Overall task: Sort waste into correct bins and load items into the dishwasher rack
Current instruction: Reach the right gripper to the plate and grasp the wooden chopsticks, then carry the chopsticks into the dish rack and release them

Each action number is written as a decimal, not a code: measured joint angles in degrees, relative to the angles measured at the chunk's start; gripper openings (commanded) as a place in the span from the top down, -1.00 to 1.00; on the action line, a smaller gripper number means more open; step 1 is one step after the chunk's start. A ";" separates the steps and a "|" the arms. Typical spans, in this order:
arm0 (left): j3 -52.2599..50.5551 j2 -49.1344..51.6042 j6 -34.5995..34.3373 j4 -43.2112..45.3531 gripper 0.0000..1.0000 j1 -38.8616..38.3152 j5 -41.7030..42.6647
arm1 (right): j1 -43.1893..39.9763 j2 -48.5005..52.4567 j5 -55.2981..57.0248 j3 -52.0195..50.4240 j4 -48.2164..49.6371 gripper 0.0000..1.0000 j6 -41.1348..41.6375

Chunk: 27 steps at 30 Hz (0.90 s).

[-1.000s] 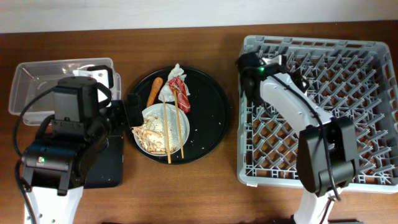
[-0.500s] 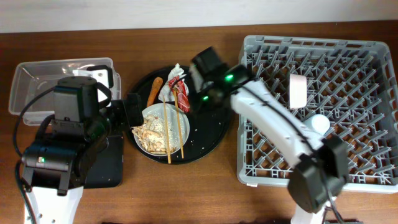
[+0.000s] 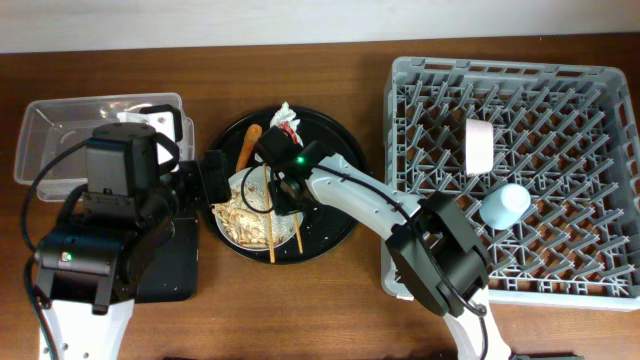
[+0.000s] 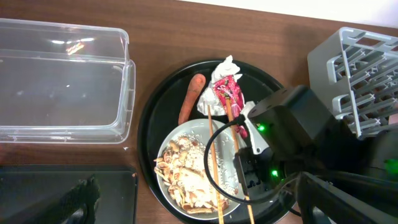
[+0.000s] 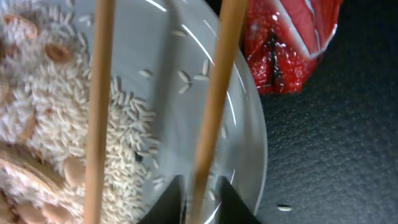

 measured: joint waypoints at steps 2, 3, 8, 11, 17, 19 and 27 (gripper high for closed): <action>0.00 0.00 0.02 0.00 -0.99 0.00 0.02 | 0.00 0.00 -0.59 0.00 0.52 0.91 -0.07; 0.00 0.00 0.02 0.00 -0.99 0.00 0.00 | 0.00 0.00 -0.74 0.00 0.50 0.91 -0.33; 0.00 0.00 0.00 -0.02 -0.99 0.00 0.00 | -0.48 -5.09 0.63 -0.42 -2.40 0.92 -1.51; 0.00 0.00 0.02 -0.02 -0.99 0.00 0.02 | -7.23 -18.91 1.66 -0.39 -6.69 0.92 -1.79; 0.00 0.00 0.02 -0.02 -0.99 0.00 0.02 | -25.44 -16.68 3.28 0.07 -16.76 0.91 -2.01; 0.00 0.00 0.02 -0.02 -0.99 0.00 0.02 | -26.67 -13.75 3.96 -0.15 -17.16 0.91 -2.01; 0.00 0.00 0.02 0.00 -0.99 0.00 0.00 | -26.27 -13.31 5.77 -0.26 -17.33 0.18 -4.02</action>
